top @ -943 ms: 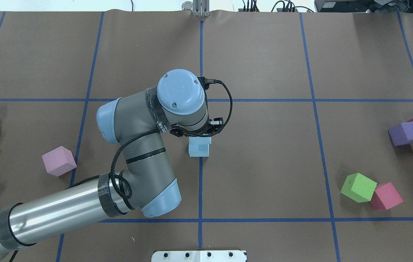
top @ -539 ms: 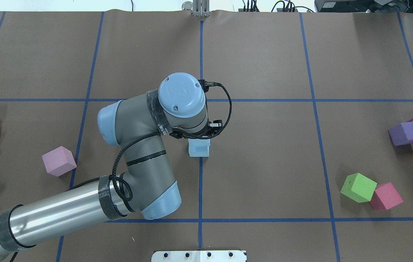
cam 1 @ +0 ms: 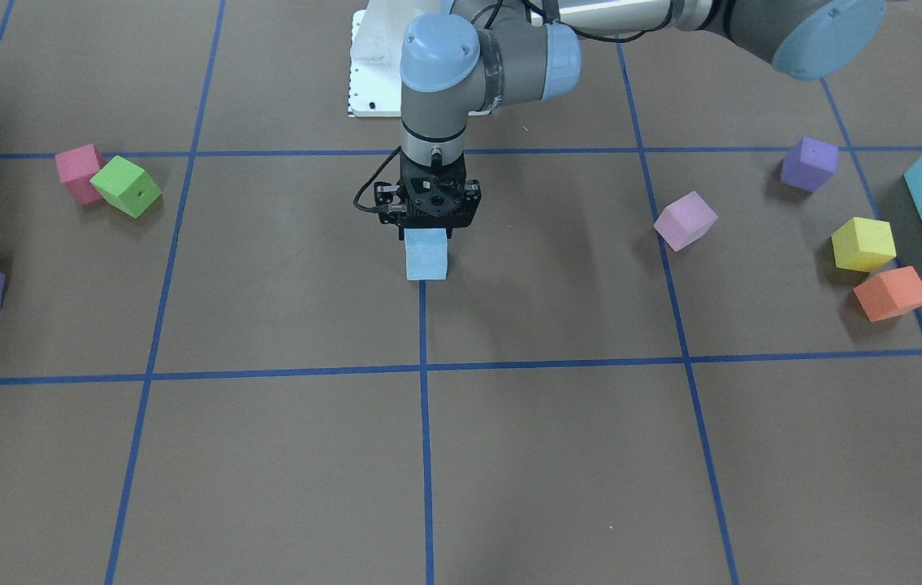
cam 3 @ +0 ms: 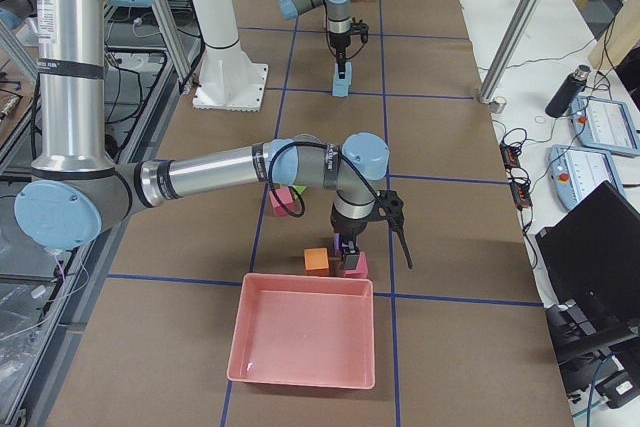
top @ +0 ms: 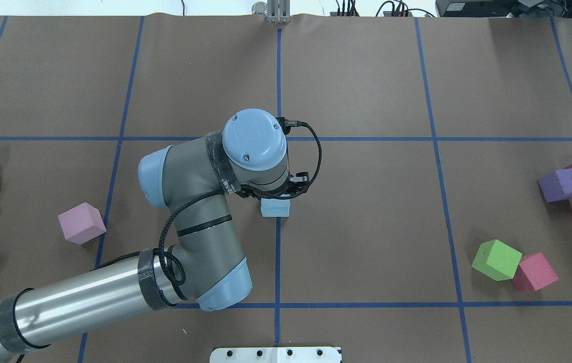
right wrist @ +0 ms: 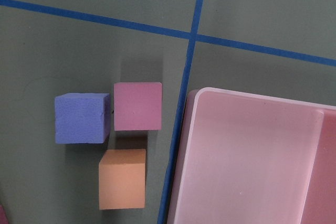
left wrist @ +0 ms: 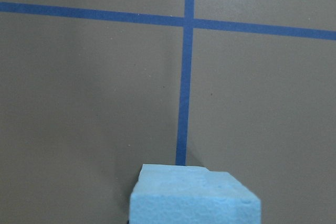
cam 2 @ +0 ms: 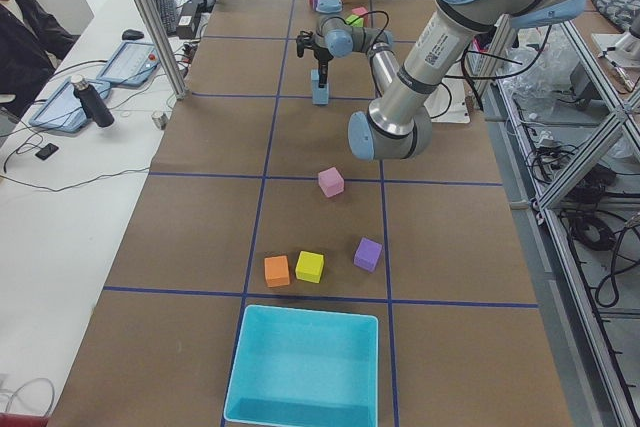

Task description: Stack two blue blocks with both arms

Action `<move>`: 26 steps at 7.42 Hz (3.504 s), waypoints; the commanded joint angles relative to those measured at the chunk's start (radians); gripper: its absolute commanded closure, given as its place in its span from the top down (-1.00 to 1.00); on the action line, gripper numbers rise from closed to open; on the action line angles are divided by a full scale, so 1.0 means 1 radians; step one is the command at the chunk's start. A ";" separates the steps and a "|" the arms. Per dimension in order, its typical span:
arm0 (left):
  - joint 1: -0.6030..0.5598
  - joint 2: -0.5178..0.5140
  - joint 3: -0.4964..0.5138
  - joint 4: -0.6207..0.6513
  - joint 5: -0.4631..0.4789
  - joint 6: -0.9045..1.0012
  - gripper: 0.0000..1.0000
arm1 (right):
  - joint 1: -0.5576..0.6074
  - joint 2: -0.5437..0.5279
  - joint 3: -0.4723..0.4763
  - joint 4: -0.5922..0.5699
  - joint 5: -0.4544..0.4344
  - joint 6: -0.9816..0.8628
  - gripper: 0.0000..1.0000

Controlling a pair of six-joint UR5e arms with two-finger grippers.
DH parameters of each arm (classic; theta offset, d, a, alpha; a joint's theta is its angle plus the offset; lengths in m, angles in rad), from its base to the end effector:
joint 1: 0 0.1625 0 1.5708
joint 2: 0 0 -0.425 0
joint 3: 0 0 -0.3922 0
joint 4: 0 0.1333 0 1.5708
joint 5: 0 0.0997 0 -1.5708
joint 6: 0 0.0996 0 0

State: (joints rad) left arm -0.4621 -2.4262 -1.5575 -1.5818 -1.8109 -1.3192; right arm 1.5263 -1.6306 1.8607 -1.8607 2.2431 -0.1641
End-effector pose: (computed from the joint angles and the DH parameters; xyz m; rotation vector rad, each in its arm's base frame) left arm 0.5960 -0.4193 0.1372 0.0854 0.8741 -0.0944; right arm 0.0511 -0.4540 0.5810 -0.0173 -0.6753 -0.1805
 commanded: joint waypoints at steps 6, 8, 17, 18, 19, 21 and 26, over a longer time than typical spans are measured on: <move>-0.097 0.001 -0.177 0.161 -0.014 0.110 0.95 | 0.000 0.001 0.000 0.002 0.000 0.000 1.00; -0.225 0.152 -0.238 0.151 -0.170 0.338 0.95 | 0.000 0.001 0.000 0.000 0.000 -0.002 1.00; -1.175 0.760 -0.075 0.138 -0.513 1.638 0.96 | 0.048 -0.081 -0.028 0.121 0.001 0.000 1.00; -1.181 0.756 -0.066 0.135 -0.510 1.634 0.96 | 0.048 -0.083 -0.028 0.121 0.003 0.000 1.00; -1.181 0.815 -0.084 0.099 -0.507 1.637 0.96 | 0.048 -0.084 -0.026 0.121 0.006 0.002 1.00; -1.182 0.883 -0.084 -0.013 -0.515 1.606 0.96 | 0.048 -0.084 -0.026 0.121 0.009 0.002 1.00; -1.181 0.897 -0.084 -0.018 -0.515 1.603 0.96 | 0.048 -0.080 -0.028 0.123 0.009 0.002 1.00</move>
State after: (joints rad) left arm -1.6429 -1.5310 -1.6414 -1.5994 -2.3255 0.2835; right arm 1.5738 -1.7112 1.8333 -1.7382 2.2519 -0.1626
